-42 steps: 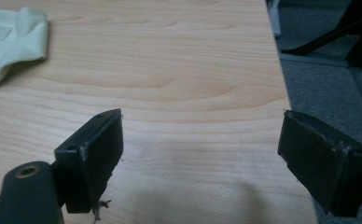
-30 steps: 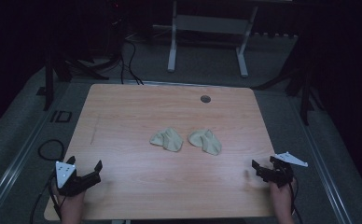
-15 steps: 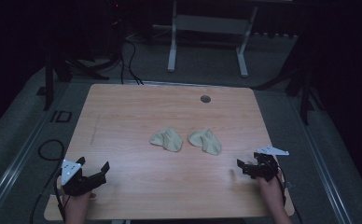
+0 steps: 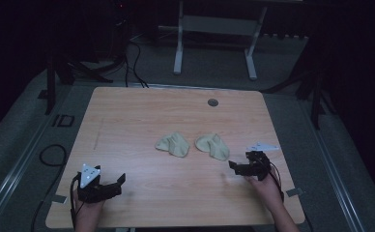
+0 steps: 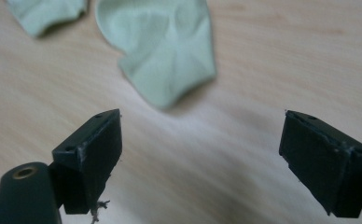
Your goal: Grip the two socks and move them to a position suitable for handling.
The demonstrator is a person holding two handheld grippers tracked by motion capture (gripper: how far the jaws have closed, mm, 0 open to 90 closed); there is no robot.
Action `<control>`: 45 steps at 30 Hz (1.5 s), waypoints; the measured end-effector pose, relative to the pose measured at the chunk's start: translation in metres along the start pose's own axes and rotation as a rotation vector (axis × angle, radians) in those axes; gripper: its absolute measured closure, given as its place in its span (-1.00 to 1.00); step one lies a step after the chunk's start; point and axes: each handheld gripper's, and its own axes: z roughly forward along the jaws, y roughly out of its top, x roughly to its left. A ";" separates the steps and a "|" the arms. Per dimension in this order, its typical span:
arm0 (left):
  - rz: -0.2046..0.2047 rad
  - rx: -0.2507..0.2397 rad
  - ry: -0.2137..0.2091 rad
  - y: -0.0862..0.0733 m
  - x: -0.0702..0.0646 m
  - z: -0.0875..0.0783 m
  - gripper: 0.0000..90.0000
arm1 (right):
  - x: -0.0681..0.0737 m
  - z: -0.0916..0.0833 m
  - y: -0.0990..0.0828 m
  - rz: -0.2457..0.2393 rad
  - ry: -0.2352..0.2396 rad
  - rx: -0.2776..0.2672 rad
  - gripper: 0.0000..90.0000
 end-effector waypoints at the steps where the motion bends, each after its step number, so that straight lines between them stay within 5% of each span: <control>1: 0.000 0.000 0.000 0.000 0.000 0.000 -0.96 | 0.002 0.002 0.003 -0.007 0.000 0.000 -0.71; 10: 0.041 0.019 -0.018 -0.002 -0.003 0.004 -0.96 | 0.016 0.023 0.035 -0.034 -0.008 0.001 -0.64; 18: 0.035 0.011 -0.027 -0.001 -0.002 0.002 -0.96 | 0.020 0.045 0.052 -0.018 -0.003 0.033 -0.64; 20: 0.035 0.018 -0.030 -0.002 -0.001 0.004 -0.96 | 0.023 0.054 0.061 0.023 0.007 0.050 -0.64; 32: 0.036 0.019 -0.041 -0.002 -0.001 0.004 -0.96 | 0.038 0.089 0.072 -0.002 -0.030 0.114 -0.64; 37: 0.035 0.024 -0.044 -0.003 0.000 0.005 -0.96 | 0.041 0.102 0.073 0.005 -0.069 0.143 -0.51; 40: 0.035 0.024 -0.046 -0.003 0.000 0.005 -0.96 | 0.047 0.105 0.069 -0.051 -0.119 0.143 -0.37; 45: 0.035 0.031 -0.051 -0.003 0.000 0.006 -0.96 | 0.051 0.102 0.071 -0.049 -0.128 0.142 0.13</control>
